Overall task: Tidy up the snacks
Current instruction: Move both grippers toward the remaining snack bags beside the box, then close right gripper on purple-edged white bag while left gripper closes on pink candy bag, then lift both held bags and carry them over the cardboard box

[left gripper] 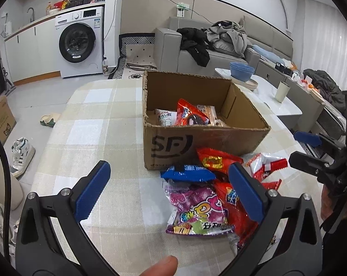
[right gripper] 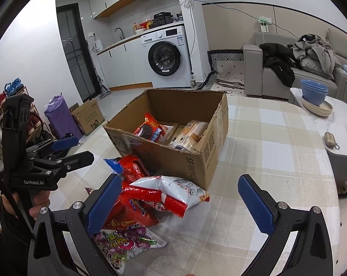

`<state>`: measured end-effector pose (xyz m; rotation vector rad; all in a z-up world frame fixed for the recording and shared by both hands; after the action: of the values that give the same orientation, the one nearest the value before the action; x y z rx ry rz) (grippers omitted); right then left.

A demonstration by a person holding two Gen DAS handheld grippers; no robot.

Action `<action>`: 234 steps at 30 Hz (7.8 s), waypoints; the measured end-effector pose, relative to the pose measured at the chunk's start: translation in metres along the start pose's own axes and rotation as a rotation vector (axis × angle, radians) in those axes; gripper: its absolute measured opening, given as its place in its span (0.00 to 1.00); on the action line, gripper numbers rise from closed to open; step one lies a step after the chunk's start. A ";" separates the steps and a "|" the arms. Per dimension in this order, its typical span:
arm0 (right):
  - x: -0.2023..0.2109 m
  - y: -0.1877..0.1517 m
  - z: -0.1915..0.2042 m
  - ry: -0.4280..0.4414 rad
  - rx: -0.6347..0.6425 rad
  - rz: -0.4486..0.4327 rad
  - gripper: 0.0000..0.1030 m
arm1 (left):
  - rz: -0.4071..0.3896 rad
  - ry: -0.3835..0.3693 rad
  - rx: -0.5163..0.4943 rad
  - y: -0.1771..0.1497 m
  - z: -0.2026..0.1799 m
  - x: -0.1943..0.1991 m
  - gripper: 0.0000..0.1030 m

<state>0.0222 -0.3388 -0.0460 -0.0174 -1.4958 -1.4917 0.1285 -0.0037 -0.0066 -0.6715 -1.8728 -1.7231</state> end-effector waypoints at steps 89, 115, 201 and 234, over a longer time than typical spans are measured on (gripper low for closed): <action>-0.007 -0.054 0.041 0.226 -0.004 0.080 0.38 | 0.215 -0.057 -0.205 -0.090 -0.067 -0.045 0.99; 0.005 -0.045 0.037 0.213 -0.010 0.053 0.37 | 0.220 -0.055 -0.100 -0.081 -0.067 -0.059 0.76; 0.015 -0.032 0.043 0.241 0.042 -0.006 0.30 | 0.091 -0.117 -0.160 -0.068 -0.023 0.026 0.41; 0.053 0.013 0.032 0.205 0.007 -0.209 0.30 | -0.063 -0.052 -0.078 0.001 -0.017 0.074 0.41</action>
<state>-0.0166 -0.3431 0.0041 0.2955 -1.3685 -1.6014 0.0743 -0.0188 0.0445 -0.7003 -1.8885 -1.8437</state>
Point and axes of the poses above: each gripper's, at about its wrist camera, not at the fingertips, and x roughly against the way its jaws point, z to its left, y to its top, the point moved 9 cm from there along -x, roughly the way its jaws point, and after that the axes turned 5 degrees about y, right-handed, at the moved point
